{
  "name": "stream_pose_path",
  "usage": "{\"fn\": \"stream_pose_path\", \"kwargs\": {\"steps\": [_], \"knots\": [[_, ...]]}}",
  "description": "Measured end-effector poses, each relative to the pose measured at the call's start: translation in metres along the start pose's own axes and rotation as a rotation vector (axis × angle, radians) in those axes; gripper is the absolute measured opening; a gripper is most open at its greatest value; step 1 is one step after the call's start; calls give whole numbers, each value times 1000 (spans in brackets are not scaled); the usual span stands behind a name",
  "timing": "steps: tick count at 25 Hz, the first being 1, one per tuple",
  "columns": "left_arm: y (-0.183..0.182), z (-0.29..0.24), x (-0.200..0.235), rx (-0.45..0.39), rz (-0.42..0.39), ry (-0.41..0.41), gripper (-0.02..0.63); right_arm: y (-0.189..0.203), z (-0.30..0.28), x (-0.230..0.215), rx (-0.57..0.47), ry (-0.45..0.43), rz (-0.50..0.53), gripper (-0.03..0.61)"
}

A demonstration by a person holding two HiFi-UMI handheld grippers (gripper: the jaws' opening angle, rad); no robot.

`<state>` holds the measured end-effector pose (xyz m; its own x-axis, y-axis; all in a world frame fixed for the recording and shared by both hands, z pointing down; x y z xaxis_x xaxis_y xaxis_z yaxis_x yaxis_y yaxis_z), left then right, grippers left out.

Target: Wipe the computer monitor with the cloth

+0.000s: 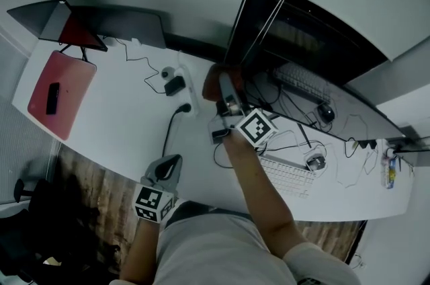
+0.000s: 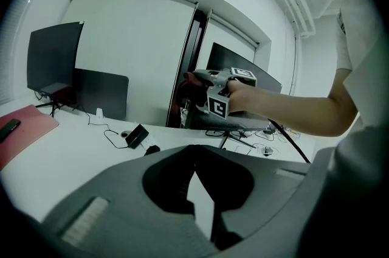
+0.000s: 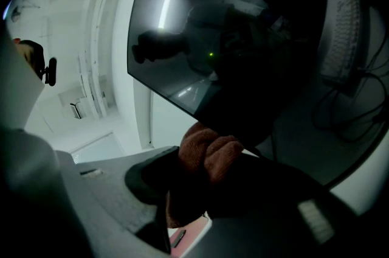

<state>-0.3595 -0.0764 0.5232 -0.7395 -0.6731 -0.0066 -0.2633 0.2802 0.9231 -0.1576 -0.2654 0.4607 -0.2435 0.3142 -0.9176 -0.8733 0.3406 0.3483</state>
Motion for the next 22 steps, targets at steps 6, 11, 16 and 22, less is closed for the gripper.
{"fn": "stream_pose_path", "kwargs": {"steps": [6,11,16,22], "knots": [[-13,-1,-1,-26,-6,8,9,-15,-7,48,-32,-77,22,162],[-25,-2,-2,-49,-25,17,9,-25,-9,83,-54,-122,25,163],[-38,-3,1,-80,-33,12,9,-33,-9,113,-67,-162,25,160],[-49,-5,-3,-102,-41,19,9,-42,-5,149,-71,-215,34,159]]}}
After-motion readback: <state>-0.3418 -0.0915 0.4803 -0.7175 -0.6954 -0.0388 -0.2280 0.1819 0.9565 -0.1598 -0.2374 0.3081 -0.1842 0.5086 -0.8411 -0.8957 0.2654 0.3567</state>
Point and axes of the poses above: the fingertips, and each gripper's own axes: z backward along the fingers, x to its left, y out of its underside, the point moved 6 cm from there along z, backward along the fingers, and after that the axes turned 14 degrees about -z, right-handed, at the moved point
